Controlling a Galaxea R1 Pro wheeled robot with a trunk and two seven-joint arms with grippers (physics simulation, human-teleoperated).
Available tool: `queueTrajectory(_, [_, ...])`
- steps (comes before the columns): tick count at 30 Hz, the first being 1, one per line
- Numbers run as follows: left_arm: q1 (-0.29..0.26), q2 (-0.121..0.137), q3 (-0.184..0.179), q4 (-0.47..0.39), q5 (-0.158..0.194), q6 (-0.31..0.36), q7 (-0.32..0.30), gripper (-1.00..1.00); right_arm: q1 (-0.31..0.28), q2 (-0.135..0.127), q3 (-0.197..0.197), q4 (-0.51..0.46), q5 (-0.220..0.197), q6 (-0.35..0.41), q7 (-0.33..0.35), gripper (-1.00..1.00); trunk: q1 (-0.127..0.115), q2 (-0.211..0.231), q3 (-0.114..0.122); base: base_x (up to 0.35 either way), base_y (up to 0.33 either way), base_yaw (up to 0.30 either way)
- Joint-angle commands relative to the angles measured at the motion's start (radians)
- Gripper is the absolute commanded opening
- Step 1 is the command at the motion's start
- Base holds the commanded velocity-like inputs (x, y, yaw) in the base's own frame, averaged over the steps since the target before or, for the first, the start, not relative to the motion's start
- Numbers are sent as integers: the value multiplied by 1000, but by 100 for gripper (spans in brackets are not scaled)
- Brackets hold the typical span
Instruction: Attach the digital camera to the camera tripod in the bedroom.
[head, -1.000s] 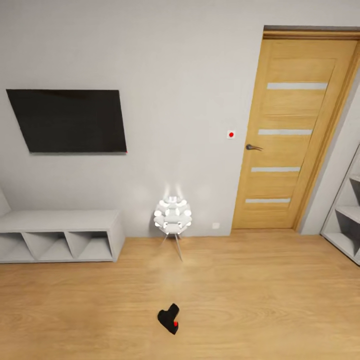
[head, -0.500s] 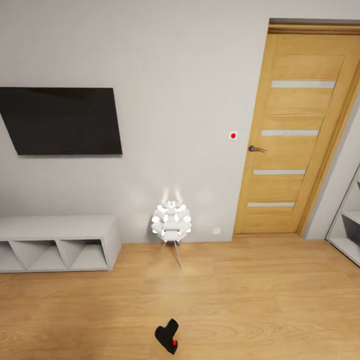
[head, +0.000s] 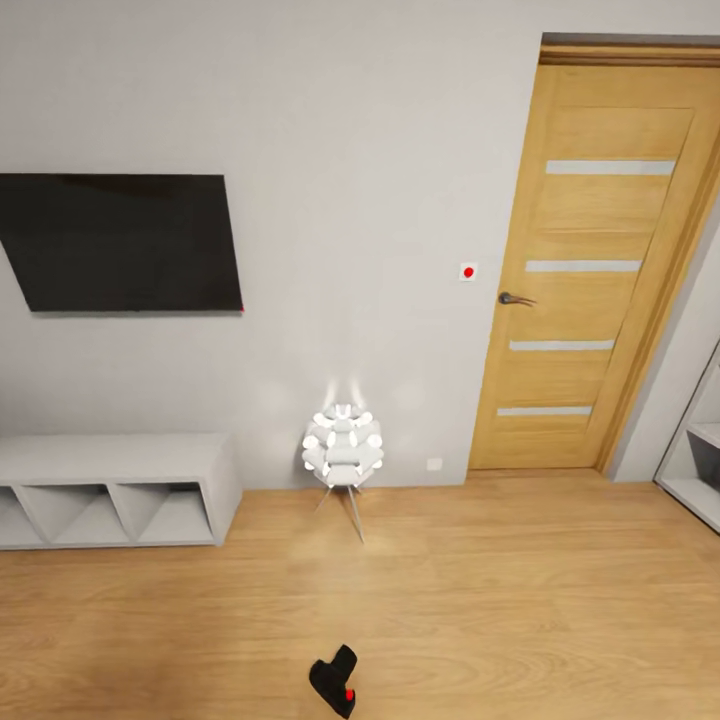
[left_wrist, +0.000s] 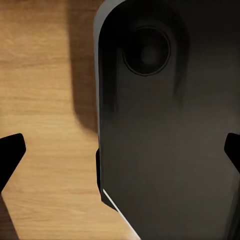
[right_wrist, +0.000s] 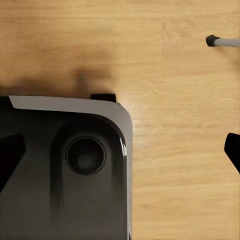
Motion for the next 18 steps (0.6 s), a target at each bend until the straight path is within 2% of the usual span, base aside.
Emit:
queueTrajectory(1, [0, 0, 0, -1, 1, 0, 0, 100, 0, 0, 1, 0, 0, -3, -1, 100, 0, 0, -1, 116, 0, 0])
queueTrajectory(8, [0, 1, 0, -1, 1, 0, 0, 100, 0, 0, 0, 0, 0, -3, 0, 100, 0, 0, -1, 180, 0, -27])
queueTrajectory(18, [0, 3, 0, -1, 1, 0, 0, 100, 0, 0, -1, 0, 0, -3, 1, 100, 0, 0, -1, 308, 51, -253])
